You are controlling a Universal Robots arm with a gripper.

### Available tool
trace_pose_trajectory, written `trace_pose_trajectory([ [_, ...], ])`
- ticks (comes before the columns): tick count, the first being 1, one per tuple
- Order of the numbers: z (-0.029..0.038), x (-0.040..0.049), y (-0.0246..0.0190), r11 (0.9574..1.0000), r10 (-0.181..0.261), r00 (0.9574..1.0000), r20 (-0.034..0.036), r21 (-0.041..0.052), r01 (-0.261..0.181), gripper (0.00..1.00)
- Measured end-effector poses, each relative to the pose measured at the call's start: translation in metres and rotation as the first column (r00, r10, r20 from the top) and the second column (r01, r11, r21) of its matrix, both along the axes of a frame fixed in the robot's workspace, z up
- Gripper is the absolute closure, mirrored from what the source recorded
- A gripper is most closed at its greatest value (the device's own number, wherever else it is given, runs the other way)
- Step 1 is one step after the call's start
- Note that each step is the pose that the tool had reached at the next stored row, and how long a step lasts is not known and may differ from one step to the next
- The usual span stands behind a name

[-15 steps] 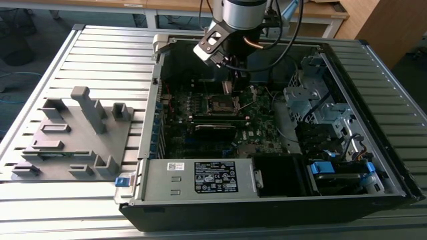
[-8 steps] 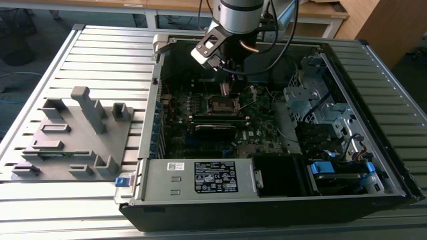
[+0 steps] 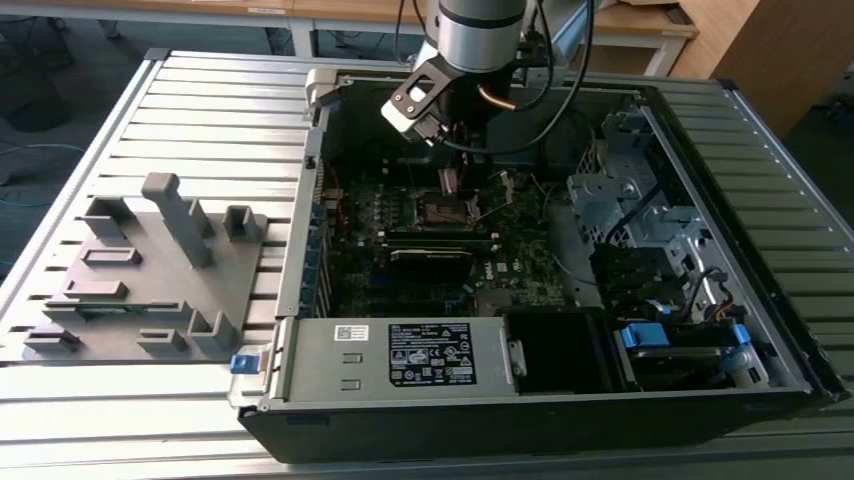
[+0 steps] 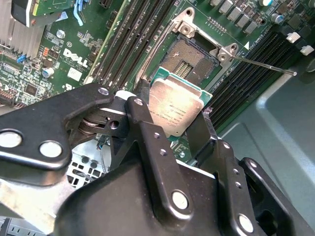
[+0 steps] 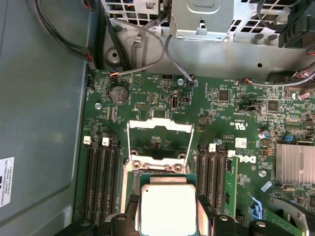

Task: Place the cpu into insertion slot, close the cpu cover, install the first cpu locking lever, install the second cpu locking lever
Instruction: 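Place the cpu into insertion slot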

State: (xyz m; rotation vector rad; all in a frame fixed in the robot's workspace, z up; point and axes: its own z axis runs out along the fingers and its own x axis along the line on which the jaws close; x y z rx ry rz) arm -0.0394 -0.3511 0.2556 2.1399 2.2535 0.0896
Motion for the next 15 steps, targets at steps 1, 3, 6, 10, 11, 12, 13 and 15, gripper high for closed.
trace_pose_trajectory([
  [1, 0.0000, 0.0000, 0.0000, 1.0000, 0.000, 1.0000, 0.0000, 0.0001, 0.000, 0.46],
  [3, -0.0001, 0.0000, 0.0000, 1.0000, 0.000, 1.0000, 0.0000, 0.0001, 0.000, 0.46],
  [6, -0.0002, 0.0000, 0.0000, 1.0000, 0.000, 1.0000, 0.0000, 0.0001, 0.000, 0.46],
  [10, -0.0023, -0.0015, 0.0001, 1.0000, 0.000, 1.0000, 0.0000, 0.0001, 0.000, 0.46],
  [11, -0.0032, -0.0021, 0.0002, 1.0000, 0.000, 1.0000, 0.0001, 0.0001, 0.000, 0.46],
  [12, -0.0042, -0.0028, 0.0005, 1.0000, 0.000, 1.0000, 0.0000, 0.0001, 0.000, 0.46],
  [13, -0.0052, -0.0036, 0.0008, 1.0000, 0.000, 1.0000, 0.0000, 0.0001, 0.000, 0.46],
  [15, -0.0076, -0.0048, 0.0017, 1.0000, 0.000, 1.0000, 0.0000, 0.0001, 0.000, 0.46],
])
